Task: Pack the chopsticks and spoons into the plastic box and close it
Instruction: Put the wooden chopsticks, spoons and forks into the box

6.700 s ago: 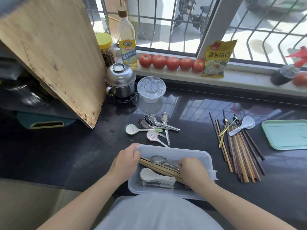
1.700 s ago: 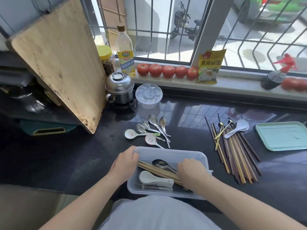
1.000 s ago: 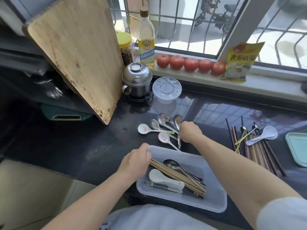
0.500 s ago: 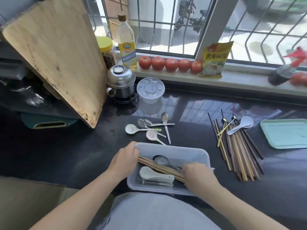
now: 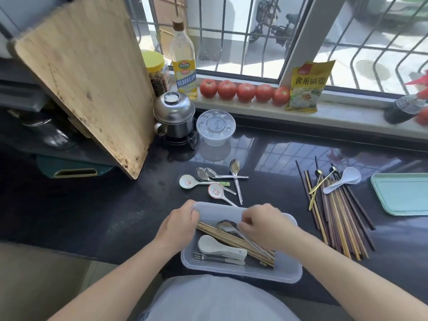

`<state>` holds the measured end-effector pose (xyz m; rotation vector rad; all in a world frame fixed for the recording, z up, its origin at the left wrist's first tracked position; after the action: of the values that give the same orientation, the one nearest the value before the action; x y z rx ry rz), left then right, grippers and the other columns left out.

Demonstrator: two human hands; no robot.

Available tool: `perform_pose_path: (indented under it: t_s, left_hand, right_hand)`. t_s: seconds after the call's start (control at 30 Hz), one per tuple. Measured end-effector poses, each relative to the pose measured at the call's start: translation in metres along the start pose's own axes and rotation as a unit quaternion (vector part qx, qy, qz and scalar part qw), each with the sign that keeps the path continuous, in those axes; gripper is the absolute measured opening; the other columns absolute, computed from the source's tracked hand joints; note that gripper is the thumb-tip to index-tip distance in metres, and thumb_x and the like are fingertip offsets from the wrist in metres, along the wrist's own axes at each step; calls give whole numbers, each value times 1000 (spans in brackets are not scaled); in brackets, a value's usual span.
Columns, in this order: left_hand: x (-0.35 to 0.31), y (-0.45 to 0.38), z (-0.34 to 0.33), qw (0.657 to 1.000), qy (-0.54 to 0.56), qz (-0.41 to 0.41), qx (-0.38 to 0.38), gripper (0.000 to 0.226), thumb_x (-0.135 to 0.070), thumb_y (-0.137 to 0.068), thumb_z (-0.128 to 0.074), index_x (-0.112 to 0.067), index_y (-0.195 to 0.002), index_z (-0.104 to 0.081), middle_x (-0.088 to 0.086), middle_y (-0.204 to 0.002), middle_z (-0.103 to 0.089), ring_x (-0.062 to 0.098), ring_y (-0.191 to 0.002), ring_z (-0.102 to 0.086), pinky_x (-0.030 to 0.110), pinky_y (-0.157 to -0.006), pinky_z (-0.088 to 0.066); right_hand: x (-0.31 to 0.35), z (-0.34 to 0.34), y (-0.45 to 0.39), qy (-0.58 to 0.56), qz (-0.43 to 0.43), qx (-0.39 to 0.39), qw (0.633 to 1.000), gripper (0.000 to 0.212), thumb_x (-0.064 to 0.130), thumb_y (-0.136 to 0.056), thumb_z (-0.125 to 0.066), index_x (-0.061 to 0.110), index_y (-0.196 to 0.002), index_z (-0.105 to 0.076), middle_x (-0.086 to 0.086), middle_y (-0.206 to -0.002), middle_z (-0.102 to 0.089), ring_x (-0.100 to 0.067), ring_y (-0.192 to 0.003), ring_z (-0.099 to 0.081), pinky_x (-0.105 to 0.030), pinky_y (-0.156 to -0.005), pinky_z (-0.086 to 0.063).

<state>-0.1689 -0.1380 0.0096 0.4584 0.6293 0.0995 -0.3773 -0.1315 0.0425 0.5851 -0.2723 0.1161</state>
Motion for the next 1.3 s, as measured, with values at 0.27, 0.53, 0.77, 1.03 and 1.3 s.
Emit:
perform_pose_path:
  t_s: [0.27,0.53,0.77,1.03,1.3]
  left_hand:
    - [5,-5,-5,999,-33,0,9,23,-21,-105,-30,-22,-115,-51,9,-83,-67,36,-82,-63,47,-75,-53]
    - [7,-7,-7,999,-40,-3,9,24,-22,-106,-28,-23,-118,-49,4,-78,-62,34,-78,-62,45,-74,-53]
    - [4,-4,-4,1000,-21,-3,15,25,-23,-105,-29,-24,-117,-51,8,-87,-67,34,-83,-60,47,-78,-52]
    - [7,-3,-4,999,34,5,10,23,-27,-102,-32,-23,-100,-54,8,-84,-67,34,-83,-63,50,-79,-55]
    - [3,-4,-3,1000,26,-11,-3,23,-24,-105,-32,-23,-97,-54,8,-80,-65,30,-77,-62,47,-74,-51]
  right_hand:
    - [-43,30,-148,-15,-106,-87,990,22,17,-92,-49,11,-112,-56,-14,-116,-57,-40,-100,-60,-39,-76,-45]
    - [-42,11,-181,126,-36,-90,987,20,8,-90,-53,14,-106,-62,-8,-105,-62,-33,-98,-61,-34,-68,-43]
    - [-44,59,-134,-175,-19,-124,976,15,25,-83,-76,27,-72,-66,7,-74,-66,-18,-78,-61,-30,-69,-45]
    - [-18,2,56,-246,5,130,961,11,20,-89,-70,25,-80,-68,11,-61,-51,-7,-56,-44,-21,-56,-38]
    - [-42,-61,28,65,-113,69,989,17,3,-88,-44,15,-82,-54,-3,-78,-57,-22,-68,-51,-26,-48,-31]
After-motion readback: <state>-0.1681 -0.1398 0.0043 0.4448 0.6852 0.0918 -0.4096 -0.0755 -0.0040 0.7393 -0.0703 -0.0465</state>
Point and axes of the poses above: each hand's wrist, its own y-axis away from the middle knuckle, its own z-axis out of the back of the hand, x = y × z, the point moved 10 cm from there along -y, towards the middle knuckle
